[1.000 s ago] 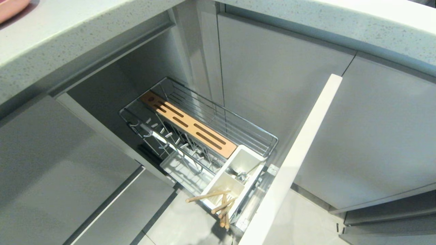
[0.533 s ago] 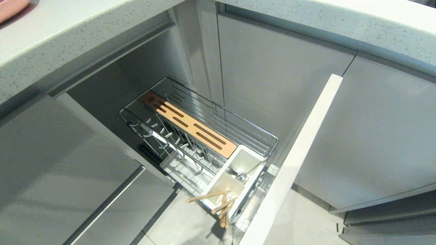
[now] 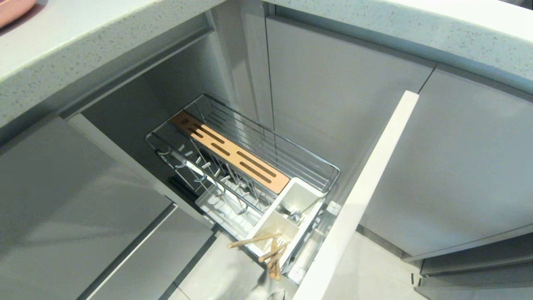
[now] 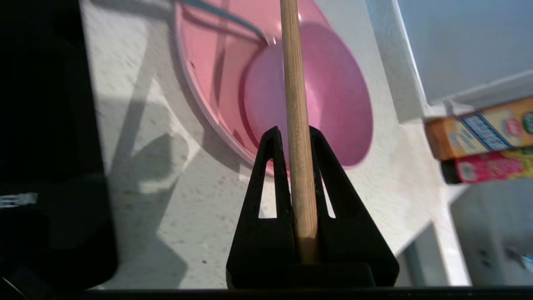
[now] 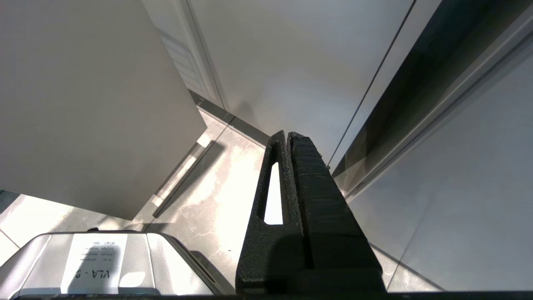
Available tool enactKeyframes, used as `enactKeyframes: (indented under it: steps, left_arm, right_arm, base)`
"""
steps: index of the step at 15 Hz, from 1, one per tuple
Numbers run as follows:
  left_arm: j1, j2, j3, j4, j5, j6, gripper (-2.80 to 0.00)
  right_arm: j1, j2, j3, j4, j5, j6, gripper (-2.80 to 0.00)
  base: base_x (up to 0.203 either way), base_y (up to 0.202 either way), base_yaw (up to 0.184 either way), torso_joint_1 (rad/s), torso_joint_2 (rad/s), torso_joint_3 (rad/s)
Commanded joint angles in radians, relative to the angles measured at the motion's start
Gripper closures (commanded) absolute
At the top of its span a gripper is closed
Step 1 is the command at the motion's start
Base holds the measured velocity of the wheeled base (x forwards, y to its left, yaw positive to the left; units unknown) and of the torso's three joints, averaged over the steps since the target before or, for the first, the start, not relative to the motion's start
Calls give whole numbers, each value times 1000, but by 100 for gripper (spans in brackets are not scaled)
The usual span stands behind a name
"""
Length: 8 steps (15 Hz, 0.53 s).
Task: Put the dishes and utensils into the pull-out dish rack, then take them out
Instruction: Take the chopsticks out of the cupboard
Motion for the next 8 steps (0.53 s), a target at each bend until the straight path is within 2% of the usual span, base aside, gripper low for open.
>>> enactKeyframes:
  steps: [1, 3, 8]
  left_arm:
    - [0, 37, 5, -16, -48, -45, 0]
    - [2, 45, 6, -55, -75, -89, 0]
    - [5, 68, 7, -66, -120, -98, 0]
  right_arm:
    - [0, 0, 2, 0, 0, 0, 0]
    - [2, 0, 1, 0, 0, 0, 0]
    - [0, 0, 2, 0, 0, 0, 0]
  base:
    - [0, 0, 0, 0, 0, 0]
    - [0, 0, 0, 0, 0, 0]
    - [0, 0, 0, 0, 0, 0]
